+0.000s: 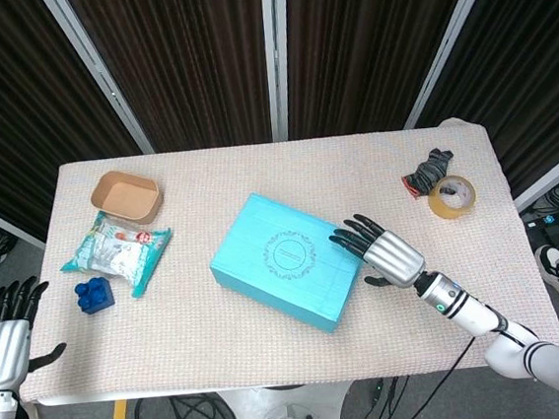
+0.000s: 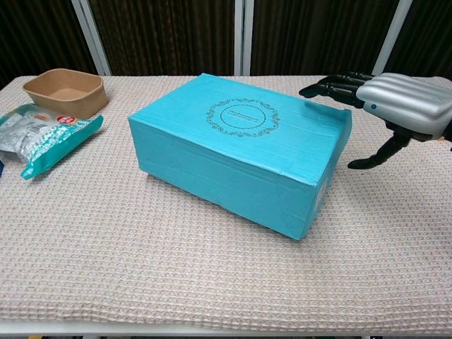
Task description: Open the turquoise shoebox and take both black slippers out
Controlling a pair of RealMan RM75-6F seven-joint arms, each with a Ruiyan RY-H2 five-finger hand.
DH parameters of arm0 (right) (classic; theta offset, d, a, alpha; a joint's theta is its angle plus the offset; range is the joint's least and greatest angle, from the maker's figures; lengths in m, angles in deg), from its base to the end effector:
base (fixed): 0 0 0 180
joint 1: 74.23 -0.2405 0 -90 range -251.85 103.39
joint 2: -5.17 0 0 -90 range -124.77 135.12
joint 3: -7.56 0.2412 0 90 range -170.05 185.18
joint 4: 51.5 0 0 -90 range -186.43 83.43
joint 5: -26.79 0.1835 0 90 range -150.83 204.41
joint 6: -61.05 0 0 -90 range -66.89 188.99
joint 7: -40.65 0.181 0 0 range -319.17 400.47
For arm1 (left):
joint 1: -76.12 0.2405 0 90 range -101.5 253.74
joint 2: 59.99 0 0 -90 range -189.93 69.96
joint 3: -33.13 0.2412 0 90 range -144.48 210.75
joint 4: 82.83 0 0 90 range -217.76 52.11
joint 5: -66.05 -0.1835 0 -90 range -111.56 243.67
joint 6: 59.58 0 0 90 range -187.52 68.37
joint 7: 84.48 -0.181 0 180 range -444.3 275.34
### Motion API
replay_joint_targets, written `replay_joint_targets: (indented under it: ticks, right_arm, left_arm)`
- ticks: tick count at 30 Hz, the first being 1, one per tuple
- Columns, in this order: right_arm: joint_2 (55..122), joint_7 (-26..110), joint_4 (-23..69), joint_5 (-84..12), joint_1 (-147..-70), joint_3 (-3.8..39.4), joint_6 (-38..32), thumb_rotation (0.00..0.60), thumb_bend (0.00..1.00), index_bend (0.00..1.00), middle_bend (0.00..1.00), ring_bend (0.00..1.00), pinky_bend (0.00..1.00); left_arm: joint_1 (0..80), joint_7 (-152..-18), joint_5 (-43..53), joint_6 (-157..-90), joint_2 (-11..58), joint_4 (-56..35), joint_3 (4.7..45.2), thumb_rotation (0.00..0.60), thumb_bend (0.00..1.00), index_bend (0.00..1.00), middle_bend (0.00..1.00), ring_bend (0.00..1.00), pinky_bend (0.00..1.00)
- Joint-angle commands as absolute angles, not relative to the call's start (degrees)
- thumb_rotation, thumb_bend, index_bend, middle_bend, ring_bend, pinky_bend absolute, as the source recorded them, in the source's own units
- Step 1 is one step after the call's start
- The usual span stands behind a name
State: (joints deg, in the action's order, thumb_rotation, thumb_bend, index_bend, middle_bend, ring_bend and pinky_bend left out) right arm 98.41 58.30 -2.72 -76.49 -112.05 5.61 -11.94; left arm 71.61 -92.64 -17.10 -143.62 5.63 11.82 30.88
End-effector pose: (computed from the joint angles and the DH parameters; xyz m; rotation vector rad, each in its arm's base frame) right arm -0.1812 -0.3450 0.0104 2.1072 -0.5662 1.1377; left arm -0.2896 0.2100 0.1634 -1.3899 -0.8941 -0.8021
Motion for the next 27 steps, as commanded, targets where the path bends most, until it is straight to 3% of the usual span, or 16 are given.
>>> replay_joint_targets:
  ticks: [1, 5, 8, 12, 16, 27]
  right_arm:
    - [100.77, 59.02, -5.39, -76.47, -112.22, 5.65, -13.54, 0.6, 0.06, 0.0, 0.14, 0.0, 0.0]
    - [103.62, 59.88, -9.14, -77.37, -112.46, 5.64, -16.94, 0.6, 0.12, 0.06, 0.18, 0.0, 0.01]
    - [105.86, 60.27, -12.72, -78.16, -112.68, 5.38, -19.38, 0.6, 0.23, 0.13, 0.2, 0.05, 0.04]
    - [108.61, 62.64, -17.39, -77.92, -112.41, 4.95, -20.77, 0.6, 0.47, 0.24, 0.26, 0.14, 0.15]
    - [109.94, 68.66, -18.52, -75.77, -111.61, 5.5, -20.79, 0.6, 0.68, 0.27, 0.3, 0.2, 0.2]
    - [104.84, 96.79, -4.76, -64.09, -111.01, 11.16, -11.15, 0.6, 0.7, 0.29, 0.32, 0.23, 0.22]
  left_arm:
    - [71.59, -92.63, -17.03, -143.58, 5.58, 11.88, 30.86, 0.6, 0.11, 0.1, 0.04, 0.0, 0.03]
    - [71.6, -92.45, -16.87, -143.61, 5.5, 11.9, 30.78, 0.6, 0.11, 0.1, 0.04, 0.0, 0.03]
    - [71.57, -92.23, -16.76, -143.39, 5.56, 11.78, 30.84, 0.6, 0.11, 0.1, 0.04, 0.0, 0.03]
    - [71.62, -91.9, -16.7, -143.25, 5.71, 11.55, 30.97, 0.6, 0.11, 0.1, 0.04, 0.0, 0.03]
    - [71.78, -91.48, -16.72, -143.38, 5.71, 11.27, 31.07, 0.6, 0.11, 0.1, 0.04, 0.0, 0.03]
    - [71.51, -91.14, -17.26, -143.32, 5.81, 11.02, 31.04, 0.6, 0.11, 0.1, 0.04, 0.0, 0.03]
